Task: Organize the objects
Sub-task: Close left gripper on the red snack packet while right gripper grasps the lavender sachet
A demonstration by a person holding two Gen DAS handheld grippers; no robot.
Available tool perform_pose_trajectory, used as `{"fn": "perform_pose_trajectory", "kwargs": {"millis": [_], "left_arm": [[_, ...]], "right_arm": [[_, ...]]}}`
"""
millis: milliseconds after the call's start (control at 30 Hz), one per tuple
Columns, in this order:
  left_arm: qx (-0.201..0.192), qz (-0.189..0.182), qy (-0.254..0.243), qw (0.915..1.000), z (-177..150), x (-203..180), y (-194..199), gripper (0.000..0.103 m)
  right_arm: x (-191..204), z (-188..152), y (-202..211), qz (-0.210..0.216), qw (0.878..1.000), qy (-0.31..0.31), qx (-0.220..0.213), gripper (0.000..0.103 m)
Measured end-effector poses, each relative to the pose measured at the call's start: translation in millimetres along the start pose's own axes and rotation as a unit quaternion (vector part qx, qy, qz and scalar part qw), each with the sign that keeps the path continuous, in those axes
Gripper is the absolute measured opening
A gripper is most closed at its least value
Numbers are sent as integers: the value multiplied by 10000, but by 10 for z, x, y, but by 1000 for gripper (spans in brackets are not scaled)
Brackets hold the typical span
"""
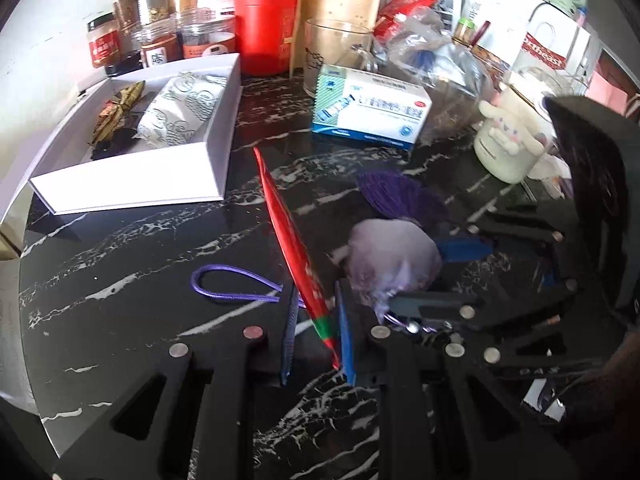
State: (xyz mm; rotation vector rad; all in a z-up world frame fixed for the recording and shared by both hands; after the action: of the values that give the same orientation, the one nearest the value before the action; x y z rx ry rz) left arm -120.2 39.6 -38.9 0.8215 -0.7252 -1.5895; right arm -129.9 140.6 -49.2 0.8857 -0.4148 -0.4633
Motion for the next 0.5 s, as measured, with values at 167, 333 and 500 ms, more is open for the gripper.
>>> {"fn": "perform_pose_trajectory", "kwargs": {"millis": [167, 333, 500], "left_arm": [[-164, 35, -22, 9999, 89, 33, -91, 18], [-87, -94, 116, 9999, 134, 74, -273, 18], [-64, -156, 122, 9998, 198, 102, -368, 21]], "right_arm": [[24, -57, 41, -102, 9998, 26, -162, 50], [37, -66, 137, -274, 9984, 37, -498, 75], [23, -50, 109, -480, 9969, 21, -628, 84]]}}
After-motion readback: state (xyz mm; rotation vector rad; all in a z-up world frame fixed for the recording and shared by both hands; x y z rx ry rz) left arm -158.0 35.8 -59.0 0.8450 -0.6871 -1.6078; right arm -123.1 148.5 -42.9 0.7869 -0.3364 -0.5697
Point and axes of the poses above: each gripper's, at about its wrist camera, not at the fingertips, and y roughly against the way its jaws point, x to its left, z to its top, the point moved 1 cm from there along -y, roughly the way its jaws point, and after that the axes turned 1 degree about -y, right-handed, at the moved point
